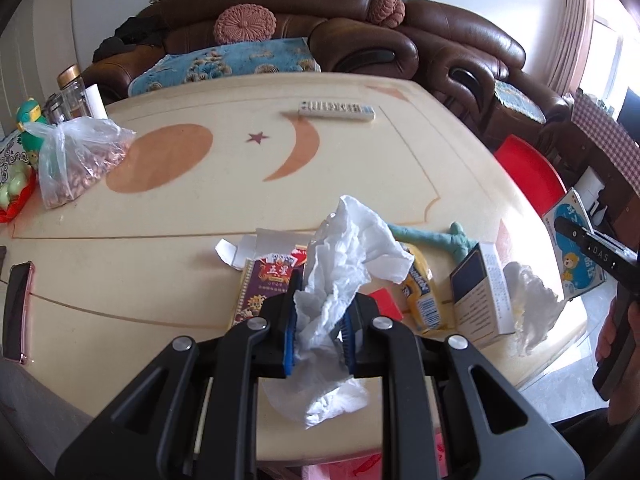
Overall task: Collect trash
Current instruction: 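Close the left tool on the tissue while the right tool grasps the blue-white box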
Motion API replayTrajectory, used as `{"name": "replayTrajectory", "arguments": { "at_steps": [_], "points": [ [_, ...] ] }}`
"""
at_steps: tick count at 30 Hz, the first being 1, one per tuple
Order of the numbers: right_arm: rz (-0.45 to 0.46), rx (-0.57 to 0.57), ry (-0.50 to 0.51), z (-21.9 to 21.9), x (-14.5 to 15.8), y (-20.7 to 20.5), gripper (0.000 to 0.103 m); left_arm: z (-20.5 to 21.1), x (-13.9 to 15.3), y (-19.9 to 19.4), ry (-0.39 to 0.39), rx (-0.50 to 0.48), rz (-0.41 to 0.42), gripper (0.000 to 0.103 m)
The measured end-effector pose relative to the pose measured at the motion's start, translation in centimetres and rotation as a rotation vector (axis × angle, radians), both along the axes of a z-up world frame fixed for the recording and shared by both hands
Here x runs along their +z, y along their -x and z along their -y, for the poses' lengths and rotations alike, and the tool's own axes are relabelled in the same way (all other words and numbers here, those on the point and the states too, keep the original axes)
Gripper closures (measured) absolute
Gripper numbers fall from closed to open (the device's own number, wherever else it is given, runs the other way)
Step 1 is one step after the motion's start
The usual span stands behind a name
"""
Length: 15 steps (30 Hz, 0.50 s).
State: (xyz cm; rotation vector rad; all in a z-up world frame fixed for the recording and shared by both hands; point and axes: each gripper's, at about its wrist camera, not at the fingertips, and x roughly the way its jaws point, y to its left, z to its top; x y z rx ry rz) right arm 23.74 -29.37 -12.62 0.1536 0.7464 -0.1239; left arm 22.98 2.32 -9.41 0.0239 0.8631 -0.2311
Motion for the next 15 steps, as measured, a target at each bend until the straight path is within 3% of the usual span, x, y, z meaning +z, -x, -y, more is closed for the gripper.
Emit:
{"name": "replayTrajectory", "arguments": {
  "at_steps": [6, 15],
  "points": [
    [0.063, -0.002, 0.053, -1.0, 2.9, 1.3, 0.081, -1.0, 1.5, 0.5, 0.012, 0.031, 0.004, 0.084],
    [0.143, 0.018, 0.046, -2.3, 7.5, 4.4, 0.081, -1.7, 5.5, 2.4, 0.020, 0.032, 0.052, 0.085]
  ]
}}
